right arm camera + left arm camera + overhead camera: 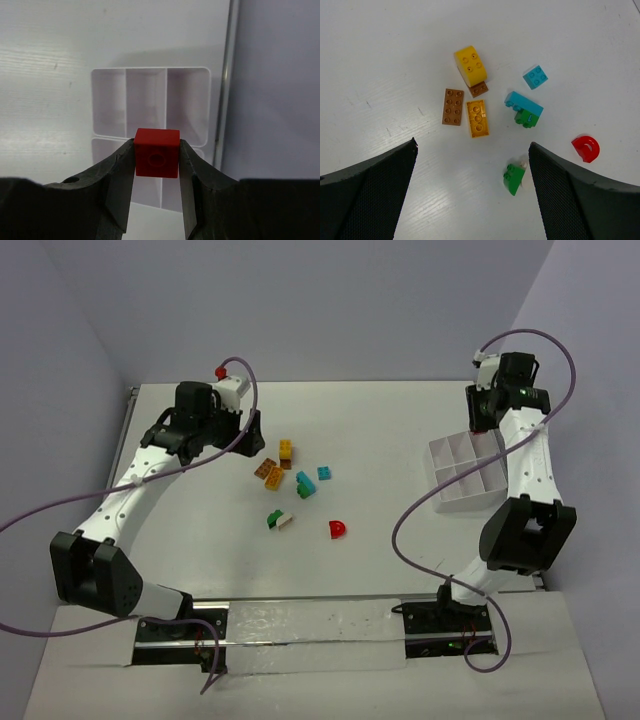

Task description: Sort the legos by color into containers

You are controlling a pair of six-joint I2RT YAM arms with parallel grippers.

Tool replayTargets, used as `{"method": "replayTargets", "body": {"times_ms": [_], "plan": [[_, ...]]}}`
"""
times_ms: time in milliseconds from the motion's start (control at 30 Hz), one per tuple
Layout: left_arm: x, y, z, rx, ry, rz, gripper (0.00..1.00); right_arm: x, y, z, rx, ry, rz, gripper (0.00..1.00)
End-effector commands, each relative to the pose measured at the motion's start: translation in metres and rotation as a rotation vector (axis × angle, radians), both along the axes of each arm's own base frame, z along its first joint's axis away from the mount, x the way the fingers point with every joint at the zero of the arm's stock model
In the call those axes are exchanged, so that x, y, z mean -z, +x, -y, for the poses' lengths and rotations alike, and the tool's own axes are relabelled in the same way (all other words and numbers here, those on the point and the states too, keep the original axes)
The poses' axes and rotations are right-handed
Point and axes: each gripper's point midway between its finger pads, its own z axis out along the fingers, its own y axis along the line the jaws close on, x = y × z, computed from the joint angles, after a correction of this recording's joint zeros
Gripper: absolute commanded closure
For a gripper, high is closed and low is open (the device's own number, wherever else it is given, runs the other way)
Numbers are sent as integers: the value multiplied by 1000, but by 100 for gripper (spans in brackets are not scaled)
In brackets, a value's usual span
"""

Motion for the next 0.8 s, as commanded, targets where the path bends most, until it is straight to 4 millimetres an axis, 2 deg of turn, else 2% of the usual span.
{"method": "replayTargets", "body": {"times_ms": [0, 167, 300, 400, 633, 767], "plan": [[-20, 9, 5, 5, -11, 56, 1, 6, 11, 29, 25, -58, -21, 100], [-19, 8, 5, 5, -15, 54, 1, 26, 19, 40, 35, -71, -54, 100], [-18, 9, 5, 5, -13, 54, 1, 33, 26, 42, 40, -72, -62, 98], [-17, 9, 5, 6, -12, 48, 1, 43, 28, 45, 46, -79, -76, 91], [-15, 9, 5, 4, -12, 45, 1, 53, 29, 51, 56, -105, -93, 88], [-15, 8, 8, 15, -19, 36, 1, 57, 30, 52, 54, -107, -100, 83]]}}
